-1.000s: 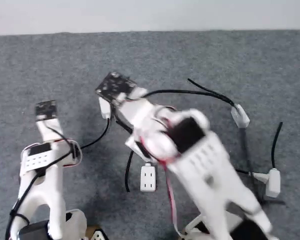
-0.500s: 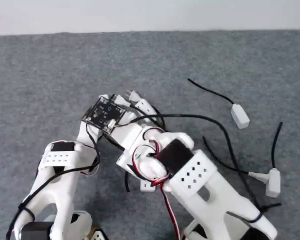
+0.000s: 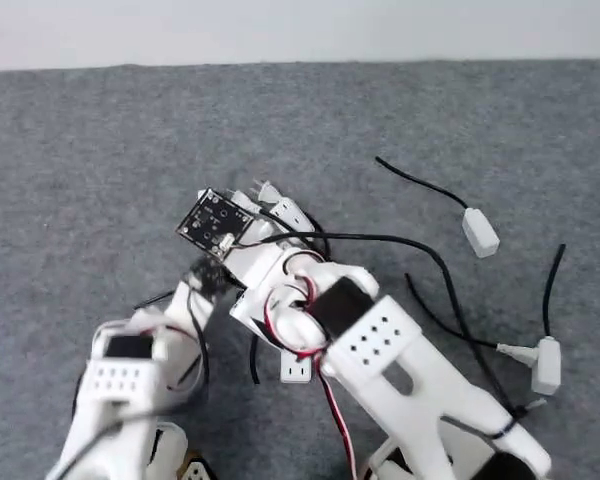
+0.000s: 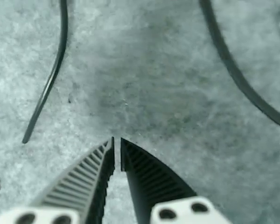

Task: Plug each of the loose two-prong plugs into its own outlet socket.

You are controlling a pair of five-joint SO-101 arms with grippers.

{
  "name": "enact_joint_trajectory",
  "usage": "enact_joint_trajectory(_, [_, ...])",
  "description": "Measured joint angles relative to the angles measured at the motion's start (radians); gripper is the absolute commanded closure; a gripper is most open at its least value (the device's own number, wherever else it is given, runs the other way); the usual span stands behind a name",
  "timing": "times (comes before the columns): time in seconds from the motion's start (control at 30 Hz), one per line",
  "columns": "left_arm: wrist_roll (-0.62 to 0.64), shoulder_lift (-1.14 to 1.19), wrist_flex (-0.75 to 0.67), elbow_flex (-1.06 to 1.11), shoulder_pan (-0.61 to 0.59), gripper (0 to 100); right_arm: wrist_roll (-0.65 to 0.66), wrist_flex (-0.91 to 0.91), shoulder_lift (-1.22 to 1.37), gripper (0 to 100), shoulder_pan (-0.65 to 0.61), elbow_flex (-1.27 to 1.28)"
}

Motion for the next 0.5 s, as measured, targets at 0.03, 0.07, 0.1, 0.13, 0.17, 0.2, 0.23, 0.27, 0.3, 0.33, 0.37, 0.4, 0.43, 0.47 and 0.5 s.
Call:
enact_joint_trajectory(0.03, [0.000,-0.072,0.011,0.032,0.005,99,0.000,0.000,0.023,99.1,0.002,0.000])
enact_joint_trajectory(0.07, [0.000,-0.150,0.031,0.061,0.009,99,0.000,0.000,0.046,99.1,0.002,0.000])
enact_joint_trajectory(0.1, [0.000,-0.224,0.054,0.087,0.011,99,0.000,0.000,0.066,99.1,0.000,0.000])
enact_joint_trajectory(0.13, [0.000,-0.301,0.080,0.110,0.014,99,0.000,0.000,0.083,99.1,0.000,0.000])
enact_joint_trajectory(0.17, [0.003,-0.374,0.104,0.132,0.018,99,0.000,0.000,0.092,99.1,0.000,-0.002])
enact_joint_trajectory(0.2, [0.003,-0.440,0.123,0.150,0.017,99,0.000,0.000,0.092,99.1,0.000,-0.002])
enact_joint_trajectory(0.23, [0.017,-0.508,0.137,0.167,0.018,99,0.000,0.003,0.092,99.1,0.006,-0.003])
enact_joint_trajectory(0.27, [0.037,-0.566,0.143,0.176,0.020,99,0.000,0.009,0.092,99.1,0.014,-0.009])
enact_joint_trajectory(0.3, [0.060,-0.614,0.147,0.186,0.021,99,0.000,0.025,0.092,99.1,0.028,-0.018])
enact_joint_trajectory(0.33, [0.075,-0.649,0.149,0.190,0.021,99,0.000,0.046,0.092,99.1,0.048,-0.032])
enact_joint_trajectory(0.37, [0.083,-0.661,0.150,0.190,0.020,99,0.000,0.075,0.092,99.1,0.068,-0.048])
enact_joint_trajectory(0.4, [0.087,-0.669,0.152,0.192,0.012,99,0.000,0.107,0.092,99.1,0.092,-0.066])
enact_joint_trajectory(0.43, [0.091,-0.671,0.152,0.192,0.002,99,0.000,0.146,0.087,99.1,0.118,-0.083])
enact_joint_trajectory(0.47, [0.091,-0.669,0.152,0.192,-0.006,99,0.000,0.186,0.083,99.1,0.146,-0.098])
enact_joint_trajectory(0.5, [0.092,-0.661,0.152,0.192,-0.008,99,0.000,0.230,0.077,99.1,0.176,-0.107])
